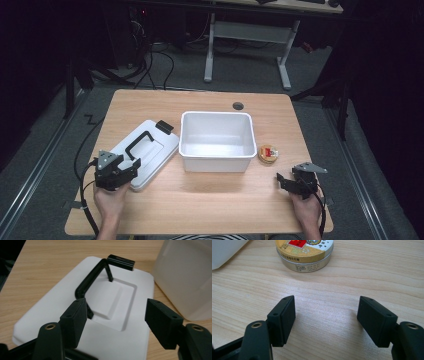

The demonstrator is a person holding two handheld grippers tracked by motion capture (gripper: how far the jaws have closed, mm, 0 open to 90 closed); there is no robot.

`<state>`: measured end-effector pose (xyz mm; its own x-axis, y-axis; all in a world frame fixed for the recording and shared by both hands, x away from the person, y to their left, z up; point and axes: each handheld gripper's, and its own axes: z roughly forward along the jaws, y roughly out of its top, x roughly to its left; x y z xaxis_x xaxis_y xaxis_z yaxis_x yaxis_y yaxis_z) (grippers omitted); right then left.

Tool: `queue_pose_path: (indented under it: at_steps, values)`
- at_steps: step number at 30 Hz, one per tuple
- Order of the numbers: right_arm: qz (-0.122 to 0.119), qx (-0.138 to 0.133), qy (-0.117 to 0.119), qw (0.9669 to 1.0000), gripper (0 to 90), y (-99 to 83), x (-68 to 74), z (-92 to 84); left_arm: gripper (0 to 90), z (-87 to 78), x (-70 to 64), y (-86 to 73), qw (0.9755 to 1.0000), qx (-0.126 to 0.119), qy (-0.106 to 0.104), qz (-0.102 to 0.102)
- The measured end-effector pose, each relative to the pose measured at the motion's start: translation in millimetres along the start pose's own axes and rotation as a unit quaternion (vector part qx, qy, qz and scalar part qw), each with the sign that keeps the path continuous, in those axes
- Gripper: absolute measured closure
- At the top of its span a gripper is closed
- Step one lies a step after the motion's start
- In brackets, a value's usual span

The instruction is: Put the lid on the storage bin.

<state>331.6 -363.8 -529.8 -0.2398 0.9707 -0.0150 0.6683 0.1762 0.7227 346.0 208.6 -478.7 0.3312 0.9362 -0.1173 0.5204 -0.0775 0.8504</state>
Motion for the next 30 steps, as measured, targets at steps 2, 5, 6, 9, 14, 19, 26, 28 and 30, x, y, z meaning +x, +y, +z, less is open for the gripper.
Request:
queue_pose_path:
  at_steps: [2, 5, 6, 9, 14, 19, 26, 28, 30]
  values:
    - [0.0, 0.0, 0.0, 1.0, 31.2, 0.0, -0.1, 0.0, 34.6, -1.5, -6.8, -0.7, 0.9999, 0.0, -0.01, 0.009]
    - [0.001, 0.0, 0.0, 1.0, 31.2, 0.1, -0.1, 0.0, 34.6, -2.2, -14.0, -1.5, 0.9996, 0.003, -0.019, 0.018]
    - [0.001, 0.0, 0.0, 1.0, 31.2, 0.1, -0.1, 0.0, 34.6, -1.8, -21.5, -2.3, 0.9992, 0.006, -0.028, 0.027]
    - [0.001, 0.0, 0.001, 1.0, 31.0, 0.1, -0.2, 0.0, 34.6, 0.0, -28.6, -3.2, 0.9986, 0.012, -0.039, 0.035]
    - [-0.003, 0.002, 0.005, 1.0, 30.6, -0.5, 0.0, -1.1, 34.4, 7.7, -45.7, -7.7, 0.9966, 0.023, -0.061, 0.05]
    - [-0.002, 0.002, 0.018, 0.9998, 31.7, -1.3, -1.5, -7.2, 34.4, 17.1, -61.6, -13.3, 0.9947, 0.034, -0.077, 0.059]
    - [-0.006, -0.021, 0.039, 0.999, 28.6, 1.3, 0.9, -15.8, 34.4, 30.2, -81.8, -20.2, 0.9918, 0.045, -0.091, 0.077]
    - [-0.012, -0.027, 0.039, 0.9988, 28.6, 2.4, 1.2, -17.1, 34.4, 34.2, -87.3, -22.2, 0.991, 0.047, -0.09, 0.088]
    - [-0.011, -0.034, 0.043, 0.9984, 28.2, 4.8, 2.3, -19.1, 34.5, 38.0, -91.2, -24.4, 0.9901, 0.052, -0.093, 0.092]
